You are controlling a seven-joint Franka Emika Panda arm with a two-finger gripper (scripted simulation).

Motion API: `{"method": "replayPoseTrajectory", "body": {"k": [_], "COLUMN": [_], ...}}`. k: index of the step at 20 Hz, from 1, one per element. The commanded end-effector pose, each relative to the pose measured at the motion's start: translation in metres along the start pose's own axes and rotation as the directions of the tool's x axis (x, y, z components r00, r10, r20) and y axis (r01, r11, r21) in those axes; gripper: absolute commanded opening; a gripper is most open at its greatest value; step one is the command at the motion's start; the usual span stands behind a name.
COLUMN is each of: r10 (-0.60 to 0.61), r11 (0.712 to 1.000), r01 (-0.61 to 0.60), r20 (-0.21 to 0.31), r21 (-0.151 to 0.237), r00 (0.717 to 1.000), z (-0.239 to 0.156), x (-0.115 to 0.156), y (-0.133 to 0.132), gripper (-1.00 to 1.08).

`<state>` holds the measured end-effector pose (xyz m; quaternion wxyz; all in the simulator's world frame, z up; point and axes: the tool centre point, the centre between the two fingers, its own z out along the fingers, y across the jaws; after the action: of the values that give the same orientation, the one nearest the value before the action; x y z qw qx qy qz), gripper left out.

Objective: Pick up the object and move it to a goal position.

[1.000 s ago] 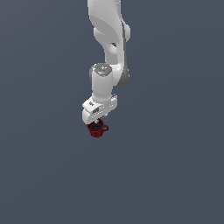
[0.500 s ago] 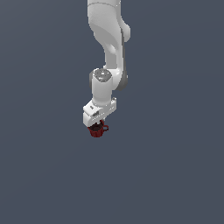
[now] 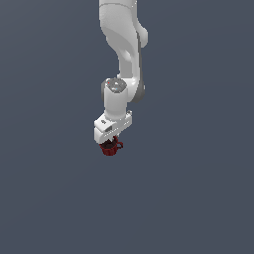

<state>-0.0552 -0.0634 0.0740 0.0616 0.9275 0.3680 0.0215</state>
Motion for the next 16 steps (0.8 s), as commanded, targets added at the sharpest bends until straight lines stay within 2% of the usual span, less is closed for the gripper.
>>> {"method": "replayPoseTrajectory", "body": {"k": [1,8,16], "r10": [0.0,0.0,-0.001], "r11": [1.0,1.0,1.0], "r01": [0.0,0.0,0.001], "r20": [0.0,0.0,0.0], "r21": [0.0,0.0,0.001], "r00": [1.0,1.0,1.0], "z": [0.0,-0.009,-0.032], "x": [-0.001,-0.016,-0.056], "y": [0.001,0.017,0.061], "gripper": [-1.0,-1.0,-1.0]}}
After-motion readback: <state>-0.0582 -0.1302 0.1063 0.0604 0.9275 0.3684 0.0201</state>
